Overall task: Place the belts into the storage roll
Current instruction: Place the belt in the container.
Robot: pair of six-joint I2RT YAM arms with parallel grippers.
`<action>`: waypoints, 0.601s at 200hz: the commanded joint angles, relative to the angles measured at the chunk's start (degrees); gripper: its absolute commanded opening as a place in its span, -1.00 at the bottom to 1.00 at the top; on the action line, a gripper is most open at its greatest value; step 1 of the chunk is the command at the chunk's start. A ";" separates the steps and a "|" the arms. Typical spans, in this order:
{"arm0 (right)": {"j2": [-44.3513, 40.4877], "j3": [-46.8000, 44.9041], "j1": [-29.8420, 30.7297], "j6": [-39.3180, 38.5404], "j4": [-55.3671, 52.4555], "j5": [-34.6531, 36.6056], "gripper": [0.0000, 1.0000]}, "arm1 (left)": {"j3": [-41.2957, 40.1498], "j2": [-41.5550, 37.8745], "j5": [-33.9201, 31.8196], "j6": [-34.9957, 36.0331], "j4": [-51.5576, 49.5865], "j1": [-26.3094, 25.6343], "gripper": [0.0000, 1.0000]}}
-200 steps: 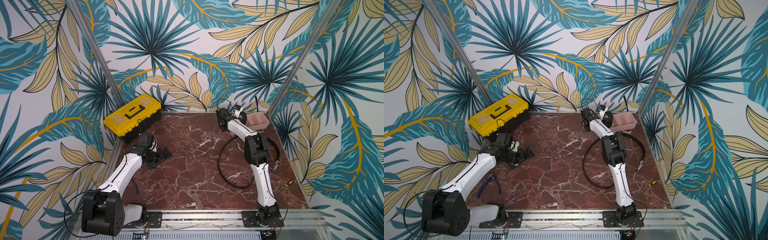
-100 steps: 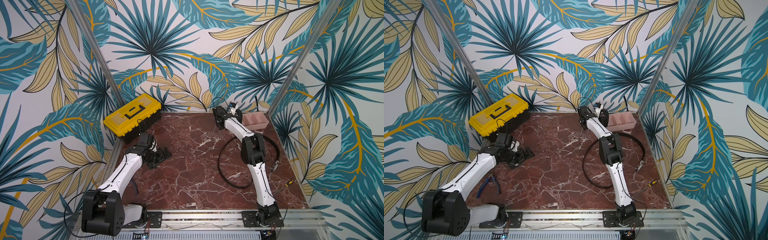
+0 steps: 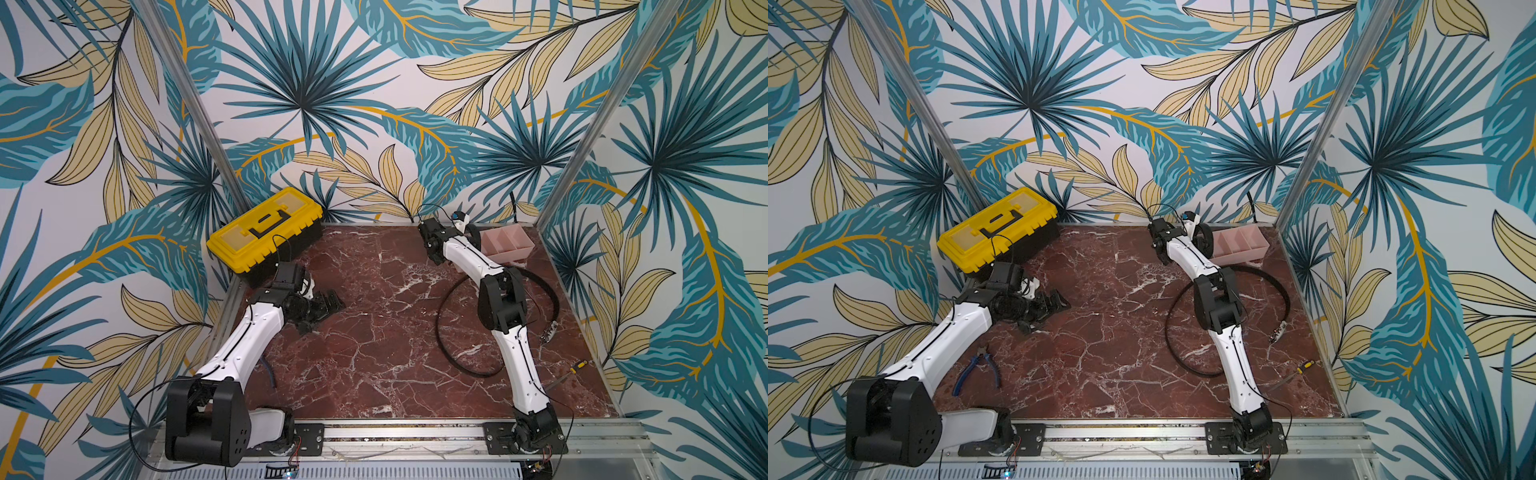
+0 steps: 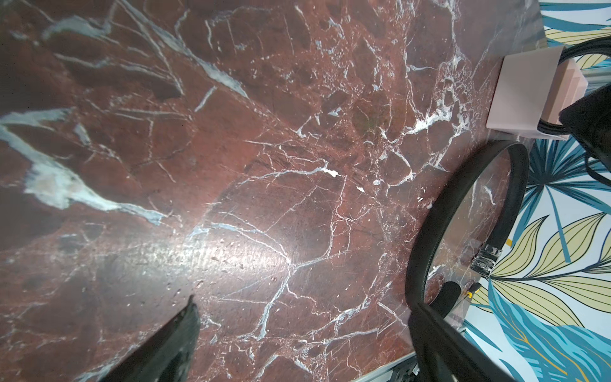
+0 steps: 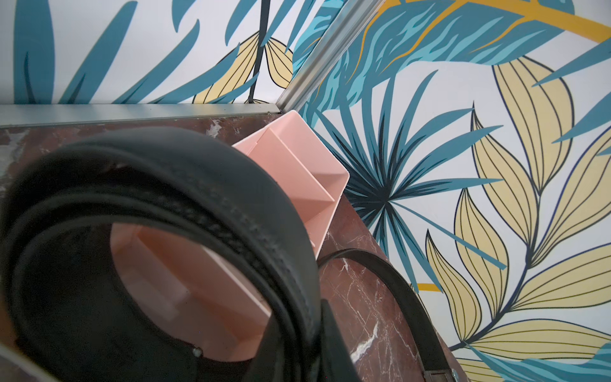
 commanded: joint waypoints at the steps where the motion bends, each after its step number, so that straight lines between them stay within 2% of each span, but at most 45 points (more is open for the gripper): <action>1: 3.14 1.19 1.37 -1.17 -4.93 -3.10 -1.00 | 1.88 0.88 1.45 1.93 0.57 1.23 0.99; 62: 9.40 14.40 1.39 3.16 -13.33 -4.80 -1.00 | 2.03 1.22 2.54 2.19 0.53 2.35 0.99; 91: 9.66 14.77 1.37 1.18 -10.78 -8.87 -1.00 | 2.14 1.33 2.72 2.46 0.53 2.62 0.99; 120: 8.68 13.47 1.39 3.28 -11.35 -9.43 -1.00 | 2.05 1.07 2.99 2.55 0.60 2.87 0.99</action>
